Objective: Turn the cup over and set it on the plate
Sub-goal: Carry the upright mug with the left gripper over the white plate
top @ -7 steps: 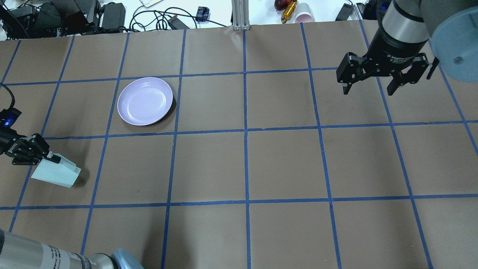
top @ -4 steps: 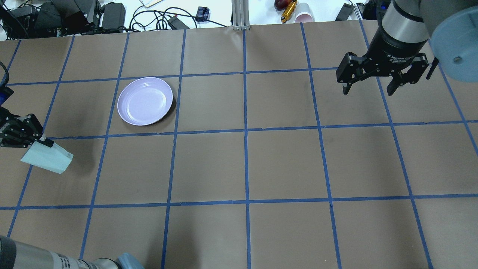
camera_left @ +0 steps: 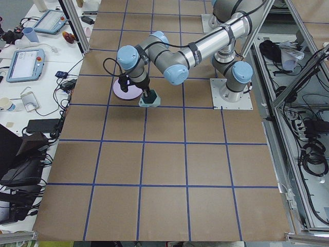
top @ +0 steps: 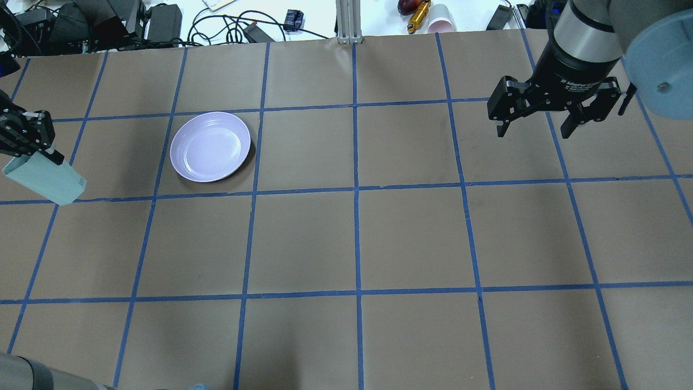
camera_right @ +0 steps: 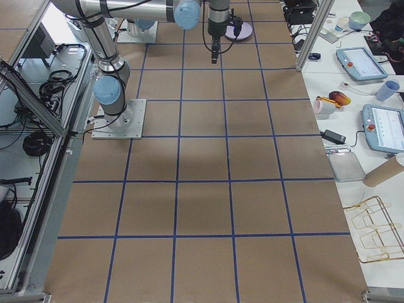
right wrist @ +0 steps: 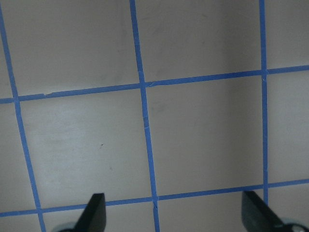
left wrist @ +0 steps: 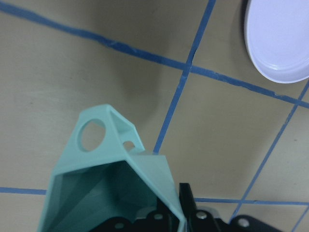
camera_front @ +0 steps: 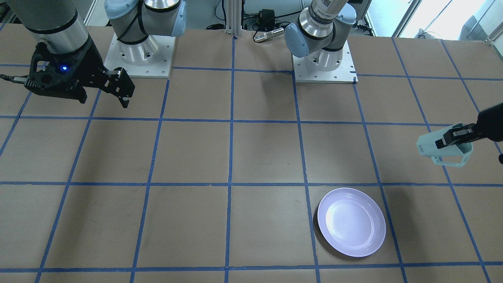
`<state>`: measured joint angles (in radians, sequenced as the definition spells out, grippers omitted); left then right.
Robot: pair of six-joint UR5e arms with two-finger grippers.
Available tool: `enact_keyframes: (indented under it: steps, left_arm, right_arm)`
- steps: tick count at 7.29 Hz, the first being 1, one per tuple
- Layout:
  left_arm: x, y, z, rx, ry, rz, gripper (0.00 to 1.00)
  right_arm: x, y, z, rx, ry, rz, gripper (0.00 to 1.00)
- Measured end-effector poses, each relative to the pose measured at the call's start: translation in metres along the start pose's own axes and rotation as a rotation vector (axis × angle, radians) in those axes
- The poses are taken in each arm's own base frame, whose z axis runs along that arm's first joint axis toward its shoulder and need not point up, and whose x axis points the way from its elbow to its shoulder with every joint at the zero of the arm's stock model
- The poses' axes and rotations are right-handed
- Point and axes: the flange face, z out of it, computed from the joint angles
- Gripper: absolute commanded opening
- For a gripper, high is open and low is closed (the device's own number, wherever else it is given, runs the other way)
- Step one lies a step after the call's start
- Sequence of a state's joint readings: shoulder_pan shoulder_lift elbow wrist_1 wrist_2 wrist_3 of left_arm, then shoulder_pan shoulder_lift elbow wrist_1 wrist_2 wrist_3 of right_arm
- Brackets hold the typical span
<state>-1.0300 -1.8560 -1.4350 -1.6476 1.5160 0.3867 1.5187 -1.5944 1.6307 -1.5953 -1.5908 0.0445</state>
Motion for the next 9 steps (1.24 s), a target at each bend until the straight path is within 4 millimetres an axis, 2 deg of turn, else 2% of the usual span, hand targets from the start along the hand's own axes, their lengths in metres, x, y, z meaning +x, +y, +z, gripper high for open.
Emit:
enact_keyframes:
  steps: [1, 3, 4, 7, 9]
  left_arm:
    - [0.037, -0.011, 0.0, 0.029, -0.057, 0.065, 0.0]
    - [0.117, -0.03, 0.012, 0.077, -0.141, 0.21, 0.0]
    - [0.146, -0.036, 0.02, 0.092, -0.176, 0.263, 0.0]
    - [0.207, -0.057, 0.053, 0.141, -0.253, 0.369, 0.0]
    - [0.232, -0.07, 0.085, 0.157, -0.258, 0.412, 0.0]
  right_arm:
    - [0.0, 0.0, 0.0, 0.0, 0.0, 0.0, 1.0]
    - [0.0, 0.0, 0.0, 0.001, 0.0, 0.0, 1.0]
    - [0.0, 0.0, 0.0, 0.001, 0.0, 0.0, 1.0]
    - [0.0, 0.0, 0.0, 0.001, 0.0, 0.0, 1.0]
    - [0.0, 0.0, 0.0, 0.0, 0.001, 0.0, 1.0]
